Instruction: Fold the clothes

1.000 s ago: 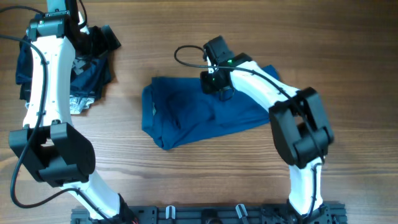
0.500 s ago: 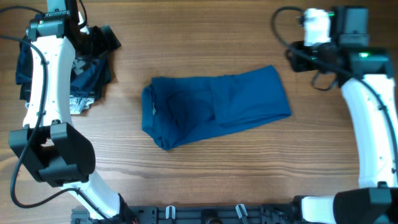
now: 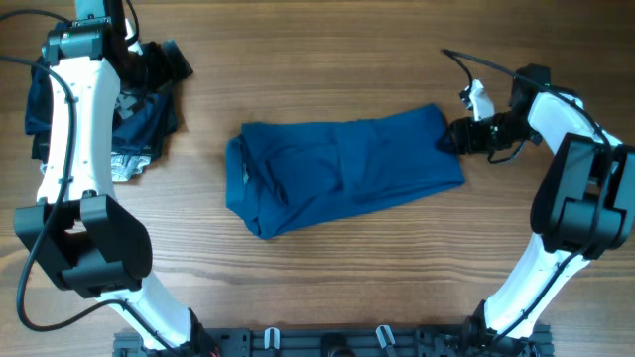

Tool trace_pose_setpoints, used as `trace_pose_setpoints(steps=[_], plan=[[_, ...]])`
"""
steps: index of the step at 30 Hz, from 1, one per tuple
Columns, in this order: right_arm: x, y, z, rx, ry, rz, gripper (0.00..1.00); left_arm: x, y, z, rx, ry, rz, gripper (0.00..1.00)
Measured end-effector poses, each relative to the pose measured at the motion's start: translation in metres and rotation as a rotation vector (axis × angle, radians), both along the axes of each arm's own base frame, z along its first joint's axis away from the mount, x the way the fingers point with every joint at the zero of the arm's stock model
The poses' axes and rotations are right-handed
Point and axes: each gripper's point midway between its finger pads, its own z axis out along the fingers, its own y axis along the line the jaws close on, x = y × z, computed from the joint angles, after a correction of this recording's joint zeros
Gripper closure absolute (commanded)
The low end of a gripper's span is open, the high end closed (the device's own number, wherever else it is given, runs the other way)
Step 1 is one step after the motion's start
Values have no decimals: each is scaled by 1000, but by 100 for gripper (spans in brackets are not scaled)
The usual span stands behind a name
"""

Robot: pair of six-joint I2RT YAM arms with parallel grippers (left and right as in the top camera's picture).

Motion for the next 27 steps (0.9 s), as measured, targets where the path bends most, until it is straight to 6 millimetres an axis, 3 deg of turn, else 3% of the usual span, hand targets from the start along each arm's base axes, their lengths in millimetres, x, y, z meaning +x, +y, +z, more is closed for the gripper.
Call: trace_pose_setpoints(steps=[1,2,3,10,12,16,18,20,23,25,27], plan=[[0,3,0,21,-3,6,57,0,0,0,0,0,0,0],[0,4,0,30,-7,11,82,0,0,0,0,0,0,0],[0,4,-1,29,-10,17,96,0,0,0,0,0,0,0],[-1,0,-8,47,43,-47,96,0,0,0,0,0,0,0],[3,-19,-2,49,61,-126,96,0,0,0,0,0,0,0],[12,-97,9,-19,70,-376,96,0,0,0,0,0,0,0],[8,-120,18,-49,66,-439,96,0,0,0,0,0,0,0],[7,-131,36,-80,31,-466,96,0,0,0,0,0,0,0],[10,-130,91,-128,-88,-466,96,0,0,0,0,1,0,0],[11,-115,137,-157,-195,-436,96,0,0,0,0,0,0,0],[10,-78,185,-172,-309,-358,96,0,0,0,0,0,0,0]])
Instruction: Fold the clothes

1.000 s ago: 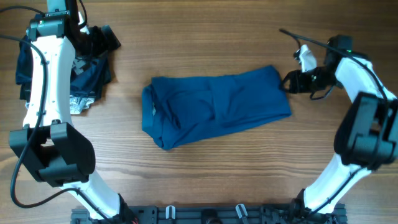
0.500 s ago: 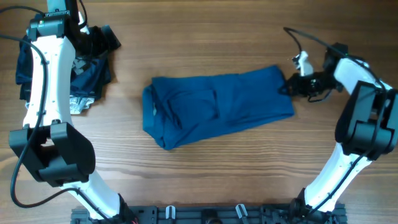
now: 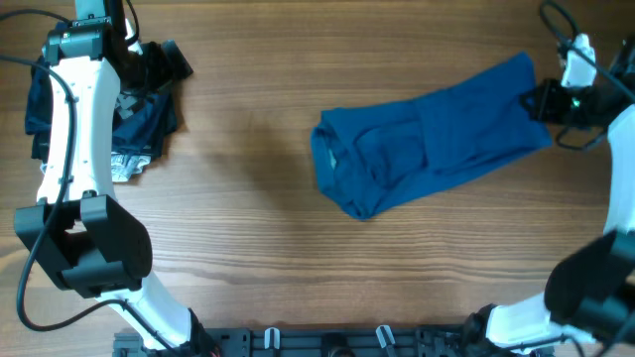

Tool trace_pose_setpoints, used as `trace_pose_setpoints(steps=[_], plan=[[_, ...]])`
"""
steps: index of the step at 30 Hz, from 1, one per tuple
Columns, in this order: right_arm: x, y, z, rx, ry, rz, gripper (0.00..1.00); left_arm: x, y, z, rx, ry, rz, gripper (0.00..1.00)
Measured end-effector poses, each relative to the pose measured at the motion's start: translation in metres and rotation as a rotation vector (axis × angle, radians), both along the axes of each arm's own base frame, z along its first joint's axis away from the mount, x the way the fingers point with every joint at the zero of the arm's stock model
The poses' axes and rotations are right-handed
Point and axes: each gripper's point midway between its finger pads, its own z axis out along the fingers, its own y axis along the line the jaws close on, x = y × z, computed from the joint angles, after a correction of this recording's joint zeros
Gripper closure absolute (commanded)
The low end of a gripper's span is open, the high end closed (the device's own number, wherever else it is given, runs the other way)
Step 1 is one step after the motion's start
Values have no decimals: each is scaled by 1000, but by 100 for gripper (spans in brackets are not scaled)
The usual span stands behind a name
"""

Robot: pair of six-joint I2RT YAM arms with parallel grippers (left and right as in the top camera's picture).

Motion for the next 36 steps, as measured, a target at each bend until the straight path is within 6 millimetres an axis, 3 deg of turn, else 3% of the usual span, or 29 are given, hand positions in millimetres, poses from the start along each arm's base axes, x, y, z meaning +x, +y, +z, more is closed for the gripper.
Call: trace_pose_setpoints(steps=[2,4,7,11,16,17,18,19,21,23,24,26,28,30,31,33,35,36], plan=[[-4,53,17,-6,-19,124,96,0,0,0,0,0,0,0],[-12,104,12,0,23,244,96,0,0,0,0,0,0,0],[-22,162,6,-42,50,364,96,0,0,0,0,0,0,0],[-38,215,-9,-86,81,481,93,0,0,0,0,0,0,0],[-38,256,-65,-93,198,551,89,0,0,0,0,0,0,0],[-32,272,-81,-80,200,557,68,0,0,0,0,0,0,0],[-31,279,-87,-72,206,559,57,0,0,0,0,0,0,0],[-30,290,-93,-53,207,554,30,0,0,0,0,0,0,0],[-30,305,-95,-33,201,556,28,0,0,0,0,0,0,0],[-33,309,-94,-20,208,564,27,0,0,0,0,0,0,0],[-34,307,-93,-18,217,564,34,0,0,0,0,0,0,0],[-29,288,-72,-8,204,525,76,0,0,0,0,0,0,0],[-20,258,-40,7,149,457,95,0,0,0,0,0,0,0],[-7,208,-7,19,89,336,96,0,0,0,0,0,0,0],[-2,189,-3,20,78,288,96,0,0,0,0,0,0,0],[10,168,-13,22,69,236,96,0,0,0,0,0,0,0],[21,159,-32,21,63,216,95,0,0,0,0,0,0,0],[30,157,-51,21,67,210,94,0,0,0,0,0,0,0]])
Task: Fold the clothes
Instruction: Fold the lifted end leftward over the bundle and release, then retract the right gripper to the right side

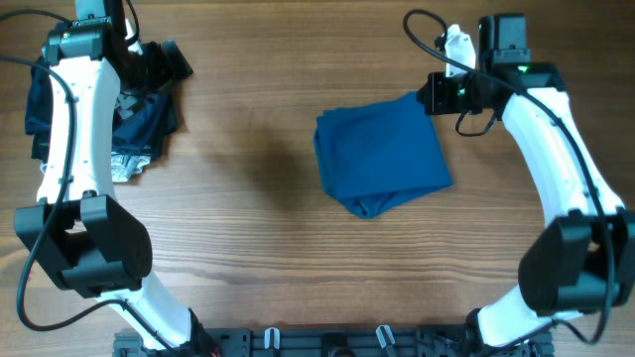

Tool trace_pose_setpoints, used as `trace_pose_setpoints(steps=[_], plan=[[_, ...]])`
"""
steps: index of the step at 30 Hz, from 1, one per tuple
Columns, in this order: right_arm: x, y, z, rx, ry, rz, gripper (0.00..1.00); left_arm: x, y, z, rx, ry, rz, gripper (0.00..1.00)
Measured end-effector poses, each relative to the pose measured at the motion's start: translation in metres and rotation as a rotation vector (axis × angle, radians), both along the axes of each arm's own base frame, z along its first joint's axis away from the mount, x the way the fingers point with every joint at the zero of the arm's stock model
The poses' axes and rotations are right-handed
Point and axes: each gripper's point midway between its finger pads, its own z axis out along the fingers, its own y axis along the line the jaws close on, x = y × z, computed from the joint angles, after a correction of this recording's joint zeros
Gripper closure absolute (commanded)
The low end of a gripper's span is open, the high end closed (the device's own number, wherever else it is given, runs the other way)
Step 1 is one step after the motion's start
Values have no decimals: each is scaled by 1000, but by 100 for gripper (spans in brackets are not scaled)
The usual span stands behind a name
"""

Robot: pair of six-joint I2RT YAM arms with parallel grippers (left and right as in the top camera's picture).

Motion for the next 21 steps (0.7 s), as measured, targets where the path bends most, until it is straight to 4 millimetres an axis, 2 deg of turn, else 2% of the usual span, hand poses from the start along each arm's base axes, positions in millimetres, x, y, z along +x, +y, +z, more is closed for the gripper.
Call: trace_pose_setpoints(steps=[2,6,7,8,9,11,12,14,15,17,18,19,20,21], plan=[[11,1,-28,0,15,1,92,0,0,0,0,0,0,0],[45,3,-101,2,14,5,93,1,0,0,0,-2,0,0],[48,4,-111,5,15,7,93,0,0,0,0,0,0,0],[52,6,-116,16,6,13,88,0,0,0,0,0,0,0],[52,8,-114,29,0,20,85,0,0,0,0,0,0,0],[49,12,-105,63,10,37,85,0,0,0,0,0,0,0],[43,12,-90,71,17,38,85,0,0,0,0,1,0,0],[35,7,-45,83,-20,31,87,0,0,0,0,1,0,0],[19,-2,-2,86,-47,15,92,0,0,0,0,-1,0,0],[-7,-13,48,88,-72,-7,96,0,0,0,0,1,0,0],[-29,-17,60,81,-36,-19,96,0,0,0,0,0,0,0],[-44,-17,60,71,17,-22,96,0,0,0,0,0,0,0],[-58,-19,51,59,80,-26,96,0,0,0,0,0,0,0],[-63,-19,42,51,106,-26,96,0,0,0,0,0,0,0]])
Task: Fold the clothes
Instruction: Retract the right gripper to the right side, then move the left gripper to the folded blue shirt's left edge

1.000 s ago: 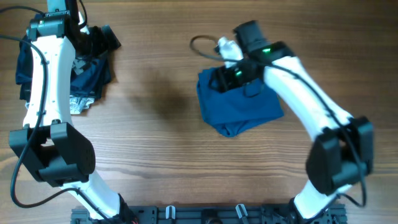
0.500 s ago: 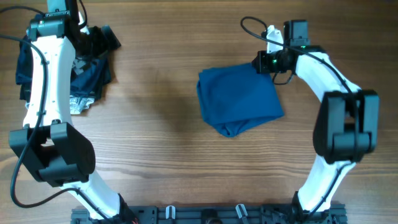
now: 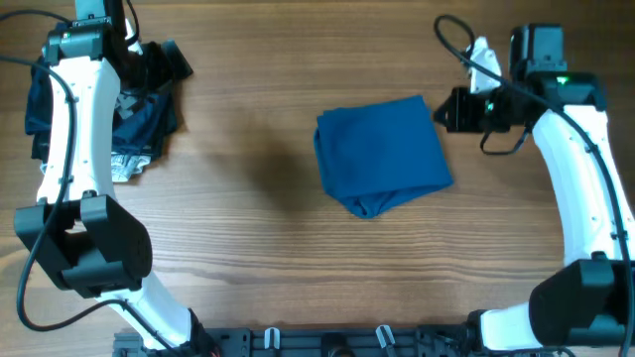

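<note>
A blue garment (image 3: 382, 154) lies folded into a rough square at the table's middle, with a bunched edge at its lower front. My right gripper (image 3: 445, 109) hovers just off its upper right corner, apart from the cloth and open. Far to the left, my left gripper (image 3: 177, 61) stays over a pile of dark clothes (image 3: 134, 124), its fingers spread with nothing seen between them.
The pile of clothes at the far left has dark blue and patterned pieces and reaches the table's left edge. A black rail (image 3: 327, 342) runs along the front edge. The right arm's cable (image 3: 458, 40) loops above its wrist.
My right gripper was on the folded garment's upper right corner; now it is a little to the right, clear of the cloth. The garment and the left arm are unchanged.
The blue garment lay long across the middle with my right gripper at its right end. Then it lay further right and back, still held. Later its right half lay folded over leftward, making a square. Now the gripper is off it.
</note>
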Tool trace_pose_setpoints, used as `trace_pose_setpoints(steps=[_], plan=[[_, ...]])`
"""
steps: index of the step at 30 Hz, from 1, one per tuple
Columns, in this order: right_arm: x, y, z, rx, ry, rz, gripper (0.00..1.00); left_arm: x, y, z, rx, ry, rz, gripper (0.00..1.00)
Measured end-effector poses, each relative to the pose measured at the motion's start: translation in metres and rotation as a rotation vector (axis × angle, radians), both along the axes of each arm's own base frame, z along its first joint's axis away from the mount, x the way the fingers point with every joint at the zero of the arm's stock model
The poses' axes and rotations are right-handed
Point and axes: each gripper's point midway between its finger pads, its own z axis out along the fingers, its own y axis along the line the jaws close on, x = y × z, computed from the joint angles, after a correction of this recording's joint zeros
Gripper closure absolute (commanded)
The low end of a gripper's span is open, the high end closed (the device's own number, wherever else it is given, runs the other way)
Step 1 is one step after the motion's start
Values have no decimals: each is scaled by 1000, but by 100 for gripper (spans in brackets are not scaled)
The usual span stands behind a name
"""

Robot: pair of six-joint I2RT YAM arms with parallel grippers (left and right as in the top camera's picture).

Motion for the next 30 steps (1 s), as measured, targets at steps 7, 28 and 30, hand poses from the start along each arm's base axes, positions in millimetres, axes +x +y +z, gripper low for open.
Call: trace_pose_setpoints(steps=[7,28,30], plan=[[-44,-14,-153,-59,152,-114,96,0,0,0,0,0,0,0],[-11,-113,-44,-249,-15,-630,1,5,0,2,2,-24,-1,32],[-10,-109,-44,-184,8,-695,1,9,-9,4,-46,-40,-15,96]])
